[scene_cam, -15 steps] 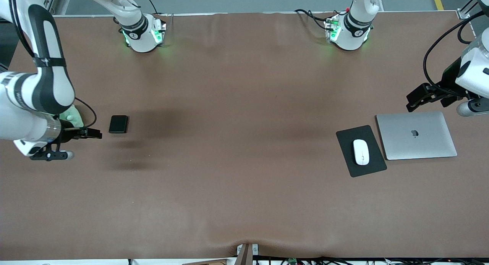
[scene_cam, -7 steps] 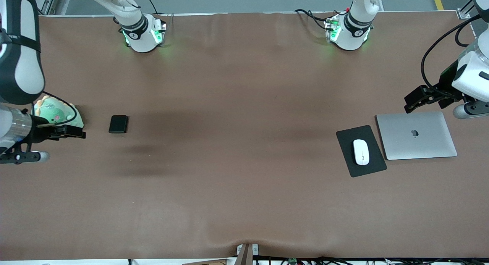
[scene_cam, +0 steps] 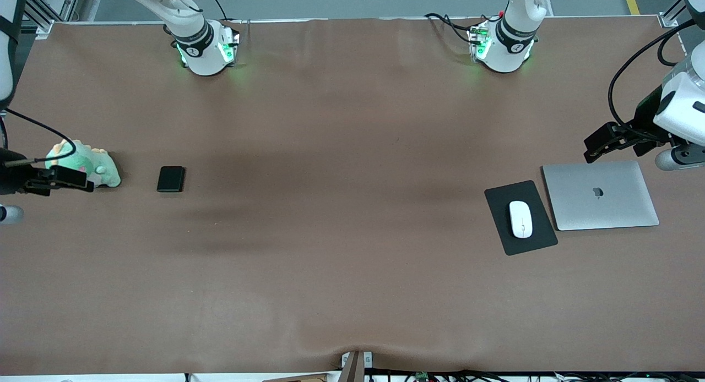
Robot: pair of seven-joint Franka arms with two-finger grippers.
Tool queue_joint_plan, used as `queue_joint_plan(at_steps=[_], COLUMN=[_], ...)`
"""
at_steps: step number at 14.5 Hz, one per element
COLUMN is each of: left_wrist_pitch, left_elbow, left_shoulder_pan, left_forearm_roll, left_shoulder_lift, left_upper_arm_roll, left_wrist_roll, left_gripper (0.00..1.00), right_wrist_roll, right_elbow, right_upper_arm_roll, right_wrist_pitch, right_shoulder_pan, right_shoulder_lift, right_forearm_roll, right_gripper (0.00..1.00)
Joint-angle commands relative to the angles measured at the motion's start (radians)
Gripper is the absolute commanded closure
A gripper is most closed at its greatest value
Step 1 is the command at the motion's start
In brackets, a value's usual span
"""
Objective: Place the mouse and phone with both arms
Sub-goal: 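Open the right gripper and lift it away from the phone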
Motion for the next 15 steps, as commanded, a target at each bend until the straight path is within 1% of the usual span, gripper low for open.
queue_joint_plan(at_steps=[1, 5, 8, 10, 12, 14, 15], left_wrist_pitch=[-0.015, -0.012, -0.007, -0.007, -0.005, -0.005, -0.005], left_elbow=[0.008, 0.004, 0.004, 0.006, 0.004, 0.007, 0.009], left_shoulder_pan=[0.002, -0.001, 0.0, 0.0, -0.001, -0.001, 0.0], left_forearm_roll=[-0.016, -0.001, -0.004, -0.003, -0.003, -0.003, -0.003], left_shoulder_lift=[-0.005, 0.006, 0.015, 0.009, 0.013, 0.015, 0.015], left_upper_arm_roll=[0.0, 0.0, -0.002, -0.002, -0.002, -0.002, 0.0], left_wrist_roll=[0.015, 0.017, 0.015, 0.015, 0.017, 0.017, 0.018], left_gripper=[0.0, 0.0, 0.0, 0.0, 0.0, 0.0, 0.0], right_wrist_roll=[-0.012, -0.001, 0.001, 0.028, 0.126, 0.134, 0.134], right_elbow=[0.017, 0.01, -0.003, -0.06, -0.118, -0.151, -0.19], right_upper_arm_roll=[0.014, 0.011, 0.005, 0.003, 0.006, 0.006, 0.006], right_wrist_pitch=[-0.095, -0.175, -0.218, -0.224, -0.223, -0.227, -0.22], right_shoulder_pan=[-0.019, -0.016, -0.012, -0.009, -0.005, 0.0, 0.0], right_shoulder_lift=[-0.038, -0.13, -0.176, -0.225, -0.279, -0.311, -0.342], right_forearm_roll=[0.002, -0.006, -0.007, -0.009, -0.009, -0.011, -0.009], right_gripper=[0.0, 0.0, 0.0, 0.0, 0.0, 0.0, 0.0])
